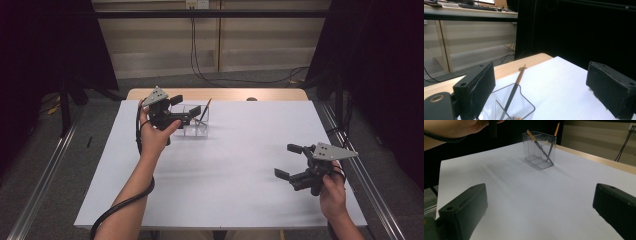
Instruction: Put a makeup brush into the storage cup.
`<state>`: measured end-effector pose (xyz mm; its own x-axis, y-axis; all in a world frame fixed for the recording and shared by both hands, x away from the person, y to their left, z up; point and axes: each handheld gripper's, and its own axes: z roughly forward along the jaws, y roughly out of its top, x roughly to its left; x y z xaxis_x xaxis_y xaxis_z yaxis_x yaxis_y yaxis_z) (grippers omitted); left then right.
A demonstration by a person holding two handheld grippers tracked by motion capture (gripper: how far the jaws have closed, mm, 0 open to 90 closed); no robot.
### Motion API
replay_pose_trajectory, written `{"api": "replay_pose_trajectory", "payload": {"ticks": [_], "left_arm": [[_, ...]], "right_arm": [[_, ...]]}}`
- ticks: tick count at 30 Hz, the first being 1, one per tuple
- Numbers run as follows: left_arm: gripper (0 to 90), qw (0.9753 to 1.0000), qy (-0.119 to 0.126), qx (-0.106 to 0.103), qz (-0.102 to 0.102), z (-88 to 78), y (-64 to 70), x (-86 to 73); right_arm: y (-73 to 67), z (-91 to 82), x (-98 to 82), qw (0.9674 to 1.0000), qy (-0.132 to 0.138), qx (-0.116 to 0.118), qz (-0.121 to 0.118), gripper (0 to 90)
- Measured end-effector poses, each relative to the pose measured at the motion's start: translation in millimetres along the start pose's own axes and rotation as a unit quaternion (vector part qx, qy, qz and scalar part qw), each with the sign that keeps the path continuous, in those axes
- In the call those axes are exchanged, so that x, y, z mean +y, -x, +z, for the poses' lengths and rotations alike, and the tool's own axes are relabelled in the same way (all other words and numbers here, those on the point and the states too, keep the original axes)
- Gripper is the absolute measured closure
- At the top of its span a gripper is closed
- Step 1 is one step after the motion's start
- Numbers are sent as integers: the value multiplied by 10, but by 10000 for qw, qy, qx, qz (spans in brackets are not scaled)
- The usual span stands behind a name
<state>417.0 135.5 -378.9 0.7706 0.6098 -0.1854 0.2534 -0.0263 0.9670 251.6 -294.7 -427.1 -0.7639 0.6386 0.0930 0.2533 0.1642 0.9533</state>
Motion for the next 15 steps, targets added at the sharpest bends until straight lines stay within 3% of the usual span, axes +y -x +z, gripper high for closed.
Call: {"api": "replay_pose_trajectory", "payload": {"ticks": [15], "left_arm": [[77,10000,58,10,9,-232,-22,-113]], "right_arm": [[0,-5,2,10000,2,-16,-4,0]]}}
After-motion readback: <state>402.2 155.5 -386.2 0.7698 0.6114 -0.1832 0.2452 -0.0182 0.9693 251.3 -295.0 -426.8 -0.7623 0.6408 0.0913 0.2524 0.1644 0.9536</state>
